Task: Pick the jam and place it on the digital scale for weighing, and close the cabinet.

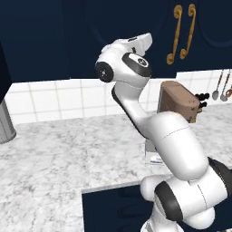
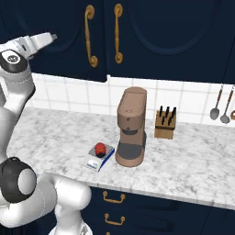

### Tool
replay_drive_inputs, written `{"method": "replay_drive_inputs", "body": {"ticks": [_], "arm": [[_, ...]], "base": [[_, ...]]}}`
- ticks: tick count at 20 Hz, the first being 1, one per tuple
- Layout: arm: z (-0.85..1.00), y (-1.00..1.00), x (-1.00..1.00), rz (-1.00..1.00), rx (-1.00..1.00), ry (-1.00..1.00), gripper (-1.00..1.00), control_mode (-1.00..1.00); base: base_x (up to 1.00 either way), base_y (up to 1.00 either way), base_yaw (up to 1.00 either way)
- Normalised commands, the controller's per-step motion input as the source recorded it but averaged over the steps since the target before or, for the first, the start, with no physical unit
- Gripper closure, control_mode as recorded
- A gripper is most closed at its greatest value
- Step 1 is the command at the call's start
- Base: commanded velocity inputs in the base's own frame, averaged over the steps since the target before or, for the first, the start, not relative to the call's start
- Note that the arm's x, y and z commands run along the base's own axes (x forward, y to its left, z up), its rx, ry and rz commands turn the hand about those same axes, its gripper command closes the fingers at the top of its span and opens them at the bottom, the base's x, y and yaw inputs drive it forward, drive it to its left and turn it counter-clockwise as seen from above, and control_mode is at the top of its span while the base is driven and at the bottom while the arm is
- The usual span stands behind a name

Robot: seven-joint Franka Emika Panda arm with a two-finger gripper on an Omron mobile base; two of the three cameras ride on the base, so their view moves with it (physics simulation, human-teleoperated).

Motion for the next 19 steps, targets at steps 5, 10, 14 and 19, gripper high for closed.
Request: {"method": "replay_drive_inputs", "body": {"ticks": [5, 10, 14, 19], "arm": [[-0.02, -0.49, 0.98, 0.22, 0.16, 0.11, -1.00, -1.00], [-0.08, -0.31, 0.89, 0.16, 0.11, 0.03, -1.00, -1.00], [-0.29, -0.33, 0.97, 0.15, 0.10, 0.00, -1.00, -1.00], [-0.26, -0.50, 0.99, 0.17, 0.14, 0.05, -1.00, -1.00]], "base": [[0.00, 0.00, 0.00], [0.00, 0.00, 0.00], [0.00, 0.00, 0.00], [0.00, 0.00, 0.00]]}}
